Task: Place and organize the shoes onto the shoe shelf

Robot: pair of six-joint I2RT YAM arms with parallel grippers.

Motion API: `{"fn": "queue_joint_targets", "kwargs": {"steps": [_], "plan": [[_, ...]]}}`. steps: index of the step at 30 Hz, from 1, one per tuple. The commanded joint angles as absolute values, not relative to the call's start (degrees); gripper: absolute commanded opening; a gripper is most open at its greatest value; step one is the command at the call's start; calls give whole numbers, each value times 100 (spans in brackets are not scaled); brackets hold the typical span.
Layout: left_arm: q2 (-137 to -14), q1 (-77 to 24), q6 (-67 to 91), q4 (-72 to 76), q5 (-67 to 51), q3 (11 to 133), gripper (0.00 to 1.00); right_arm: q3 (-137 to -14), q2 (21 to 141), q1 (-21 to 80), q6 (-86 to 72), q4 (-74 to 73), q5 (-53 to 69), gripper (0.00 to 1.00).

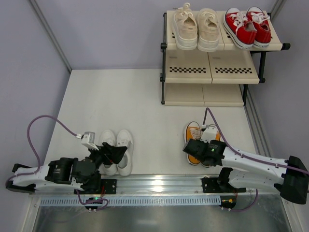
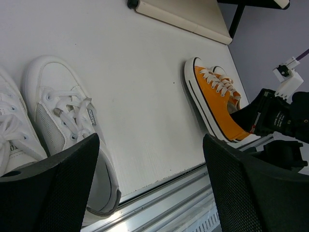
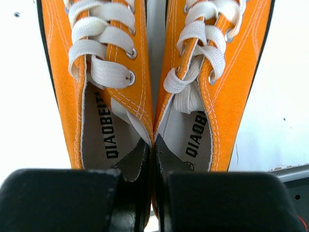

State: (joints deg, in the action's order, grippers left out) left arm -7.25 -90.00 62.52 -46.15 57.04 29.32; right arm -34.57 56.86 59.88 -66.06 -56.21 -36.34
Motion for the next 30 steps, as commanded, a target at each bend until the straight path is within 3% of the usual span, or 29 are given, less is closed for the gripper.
{"fn": "queue_joint_targets", "kwargs": {"steps": [1, 7, 15, 19, 23, 24, 26, 27, 30], "plan": [[-879, -9009, 6214, -4588, 5889, 3015, 86, -3911, 5476, 6003, -6022, -5239, -4605, 4], [-1072, -9009, 6135, -4517, 5862, 3094, 86, -4034, 5371, 6012, -5082, -4395, -5650, 4], [-1169, -9009, 6179, -4588, 5862, 3155, 86, -3490, 4089, 6003, -3289, -2462, -6529, 4], [-1195, -9009, 6187, -4553, 5888, 3147, 86, -3524, 3850, 5994, -3313, -2706, -6548, 4], [-1239, -9009, 6223, -4518, 5889, 3103, 86, -3928, 4165, 5924, -4558, -4440, -6171, 5], [-1239, -9009, 6223, -4500, 5889, 3094, 86, -4024, 4305, 5889, -5231, -4795, -6031, 13], [-1248, -9009, 6223, -4421, 5880, 3050, 86, -4175, 4797, 5845, -5798, -5585, -5679, 39], [-1257, -9009, 6179, -4377, 5880, 3006, 86, -4192, 4955, 5810, -6123, -5764, -5565, 62], [-1274, -9017, 6126, -4271, 5845, 2997, 86, -4105, 5448, 5722, -6618, -5775, -5046, 79]]}}
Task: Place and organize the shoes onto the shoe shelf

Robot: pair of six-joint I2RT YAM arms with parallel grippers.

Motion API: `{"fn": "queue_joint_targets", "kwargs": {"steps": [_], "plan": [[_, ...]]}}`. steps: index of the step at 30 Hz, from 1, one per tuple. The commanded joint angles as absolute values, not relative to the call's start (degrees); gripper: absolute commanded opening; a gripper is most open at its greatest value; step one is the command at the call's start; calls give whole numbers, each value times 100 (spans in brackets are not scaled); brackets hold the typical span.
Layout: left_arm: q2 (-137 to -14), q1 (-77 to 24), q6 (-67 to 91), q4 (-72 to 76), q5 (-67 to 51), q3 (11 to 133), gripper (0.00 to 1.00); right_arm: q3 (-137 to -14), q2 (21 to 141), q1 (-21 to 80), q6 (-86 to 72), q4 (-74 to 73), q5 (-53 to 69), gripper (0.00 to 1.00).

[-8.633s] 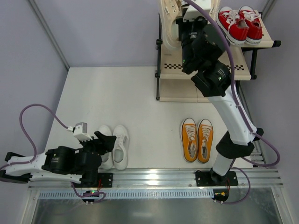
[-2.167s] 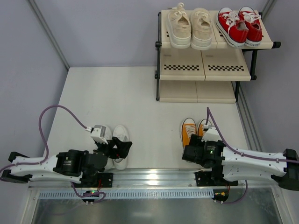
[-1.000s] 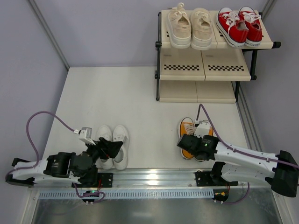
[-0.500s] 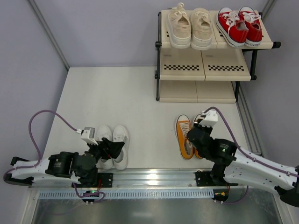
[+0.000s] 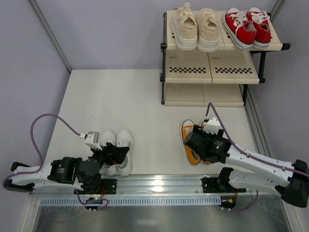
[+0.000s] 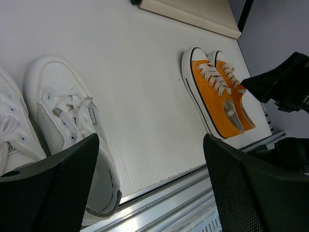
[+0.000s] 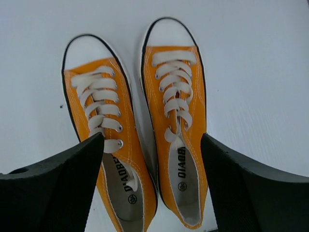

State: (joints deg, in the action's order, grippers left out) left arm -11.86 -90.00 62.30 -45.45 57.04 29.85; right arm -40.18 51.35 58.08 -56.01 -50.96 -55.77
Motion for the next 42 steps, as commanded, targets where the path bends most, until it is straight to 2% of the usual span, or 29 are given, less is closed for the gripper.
{"fn": "queue_joint_targets", "kwargs": {"steps": [1, 2, 7, 10, 14, 16, 20, 24, 25, 28, 34, 42], "plan": [[-1274, -9009, 6117, -4254, 5836, 3006, 86, -4000, 5545, 5652, -6609, -5653, -4740, 83], [-1283, -9009, 6108, -4289, 5827, 3015, 86, -3938, 5563, 5573, -6505, -5295, -4485, 89], [-1213, -9009, 6275, -4552, 5783, 3085, 86, -3394, 5625, 5169, -5907, -4211, -3736, 89], [-1081, -9009, 6345, -4658, 5774, 3041, 86, -3174, 5678, 5089, -5810, -3974, -3560, 86], [-976, -9017, 6354, -4649, 5809, 2997, 85, -2901, 5678, 5071, -5652, -3569, -3279, 74], [-976, -9009, 6346, -4658, 5818, 2988, 85, -2787, 5695, 5071, -5599, -3429, -3199, 68], [-1054, -9009, 6381, -4693, 5810, 2988, 85, -2690, 5774, 5071, -5607, -3375, -3278, 45], [-1099, -9009, 6495, -4676, 5757, 2892, 85, -2777, 6125, 4853, -5607, -3235, -3270, 37], [-1107, -9009, 6513, -4676, 5722, 2866, 86, -2769, 6291, 4808, -5642, -3113, -3270, 32], [-1090, -9009, 6670, -4702, 5591, 2769, 83, -2594, 6407, 4711, -5608, -2665, -3243, 4], [-1046, -9009, 6751, -4553, 5405, 2392, 81, -2470, 5460, 4711, -5345, -2373, -3638, 4], [-1274, -9009, 6338, -3771, 5536, 2373, 80, -3172, 3781, 4711, -4423, -3234, -4368, 4]]}}
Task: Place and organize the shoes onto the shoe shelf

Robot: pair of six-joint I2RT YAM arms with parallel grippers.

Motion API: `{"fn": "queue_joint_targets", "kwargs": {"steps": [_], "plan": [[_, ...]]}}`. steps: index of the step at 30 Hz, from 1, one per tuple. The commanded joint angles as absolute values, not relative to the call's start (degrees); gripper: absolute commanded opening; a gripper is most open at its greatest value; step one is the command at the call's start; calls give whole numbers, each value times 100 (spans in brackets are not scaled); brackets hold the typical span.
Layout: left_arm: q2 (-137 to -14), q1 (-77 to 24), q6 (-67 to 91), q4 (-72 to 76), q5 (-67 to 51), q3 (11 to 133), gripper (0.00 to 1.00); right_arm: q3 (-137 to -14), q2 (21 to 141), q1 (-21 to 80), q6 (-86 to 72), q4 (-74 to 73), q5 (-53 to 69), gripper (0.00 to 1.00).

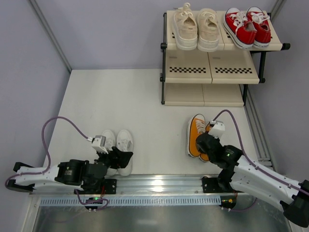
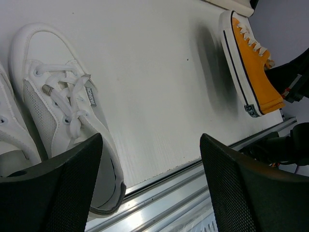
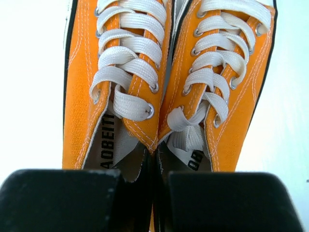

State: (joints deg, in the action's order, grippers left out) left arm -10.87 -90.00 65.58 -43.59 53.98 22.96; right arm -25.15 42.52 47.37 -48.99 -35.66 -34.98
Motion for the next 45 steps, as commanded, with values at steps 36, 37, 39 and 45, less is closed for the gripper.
{"fn": "queue_joint_targets", "kwargs": {"steps": [36, 37, 39, 45], "plan": [[-1416, -9009, 5722, -3542, 5493, 2839, 79, -6635, 5079, 1638, -325, -2048, -3192, 4], [-1380, -9009, 5722, -3577, 5493, 2848, 79, -6731, 5202, 1513, -325, -2057, -3051, 4], [-1258, -9009, 5730, -3630, 5493, 2857, 79, -6899, 5466, 1320, -238, -1943, -2874, 4], [-1081, -9009, 5730, -3735, 5484, 2848, 78, -6944, 5976, 1029, 174, -1330, -2426, 4]]}}
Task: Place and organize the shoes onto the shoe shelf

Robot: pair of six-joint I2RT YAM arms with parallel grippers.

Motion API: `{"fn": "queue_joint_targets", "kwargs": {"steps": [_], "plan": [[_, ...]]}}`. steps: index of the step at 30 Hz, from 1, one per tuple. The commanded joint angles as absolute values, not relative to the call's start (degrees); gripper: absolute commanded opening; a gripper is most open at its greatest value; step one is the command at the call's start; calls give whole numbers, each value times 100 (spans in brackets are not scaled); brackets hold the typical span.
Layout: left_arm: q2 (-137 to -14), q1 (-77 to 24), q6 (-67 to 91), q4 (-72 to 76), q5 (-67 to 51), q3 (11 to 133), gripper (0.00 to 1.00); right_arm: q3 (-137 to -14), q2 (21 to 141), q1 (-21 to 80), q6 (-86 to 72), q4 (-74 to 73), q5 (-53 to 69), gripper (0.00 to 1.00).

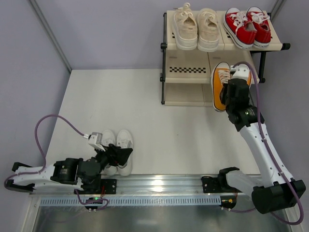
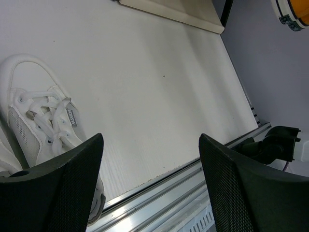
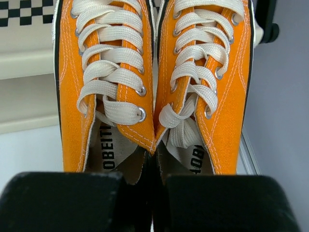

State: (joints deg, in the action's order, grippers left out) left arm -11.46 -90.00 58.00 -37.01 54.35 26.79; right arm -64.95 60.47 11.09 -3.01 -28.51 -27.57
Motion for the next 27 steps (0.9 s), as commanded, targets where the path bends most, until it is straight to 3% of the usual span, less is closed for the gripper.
{"fn": "queue_joint_targets", "kwargs": {"steps": [1, 27], "plan": [[-1064, -9009, 5730, -3744, 5484, 2856, 78, -6909, 6011, 985, 237, -1197, -2356, 4], [-985, -9017, 5827, -3894, 5440, 2874, 77, -7445, 7646, -334, 387, 992, -1205, 4]]}}
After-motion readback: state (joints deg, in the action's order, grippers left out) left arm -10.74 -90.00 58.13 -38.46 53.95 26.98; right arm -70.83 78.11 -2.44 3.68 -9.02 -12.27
